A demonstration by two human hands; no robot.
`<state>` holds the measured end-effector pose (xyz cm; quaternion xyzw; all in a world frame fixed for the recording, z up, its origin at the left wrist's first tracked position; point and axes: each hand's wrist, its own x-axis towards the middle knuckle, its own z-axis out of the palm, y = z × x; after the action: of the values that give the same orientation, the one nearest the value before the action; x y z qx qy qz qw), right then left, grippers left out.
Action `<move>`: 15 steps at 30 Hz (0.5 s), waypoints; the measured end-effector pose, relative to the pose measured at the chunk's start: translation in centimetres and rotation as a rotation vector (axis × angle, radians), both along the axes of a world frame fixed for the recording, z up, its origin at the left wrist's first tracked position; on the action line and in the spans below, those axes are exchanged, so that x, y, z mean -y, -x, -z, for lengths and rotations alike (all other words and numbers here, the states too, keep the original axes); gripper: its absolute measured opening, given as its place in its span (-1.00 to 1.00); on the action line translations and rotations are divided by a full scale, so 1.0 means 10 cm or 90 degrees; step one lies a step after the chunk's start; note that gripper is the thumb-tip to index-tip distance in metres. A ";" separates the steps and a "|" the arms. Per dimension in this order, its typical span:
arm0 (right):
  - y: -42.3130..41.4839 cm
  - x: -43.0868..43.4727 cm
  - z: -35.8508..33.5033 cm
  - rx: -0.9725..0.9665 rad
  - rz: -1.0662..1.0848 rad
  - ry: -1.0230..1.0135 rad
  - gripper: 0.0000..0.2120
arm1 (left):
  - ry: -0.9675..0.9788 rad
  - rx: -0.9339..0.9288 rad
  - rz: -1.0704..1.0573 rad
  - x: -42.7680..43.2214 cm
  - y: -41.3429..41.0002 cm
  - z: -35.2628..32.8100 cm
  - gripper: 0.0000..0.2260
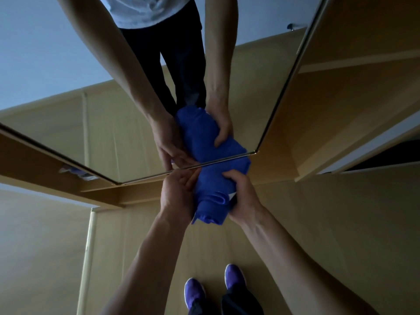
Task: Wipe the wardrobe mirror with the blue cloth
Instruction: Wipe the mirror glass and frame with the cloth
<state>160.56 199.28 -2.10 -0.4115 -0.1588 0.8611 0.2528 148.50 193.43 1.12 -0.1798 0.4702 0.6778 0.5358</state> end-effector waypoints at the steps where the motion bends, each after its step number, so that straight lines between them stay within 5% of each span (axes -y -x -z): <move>1: 0.03 0.01 0.00 0.004 -0.003 0.008 -0.74 | 0.005 0.000 0.003 0.00 0.00 0.00 -0.72; 5: -0.19 -0.21 -0.05 0.022 0.069 0.010 -0.79 | 0.020 -0.092 -0.037 0.01 0.06 0.08 -0.74; 15: -0.52 -0.52 -0.09 0.284 0.148 -0.156 -0.80 | 0.008 -0.073 -0.051 -0.15 -0.24 0.14 -0.75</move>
<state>165.78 204.46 -1.15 -0.5728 -0.2649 0.6890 0.3564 150.87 194.95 -0.28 -0.1624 0.4970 0.7050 0.4792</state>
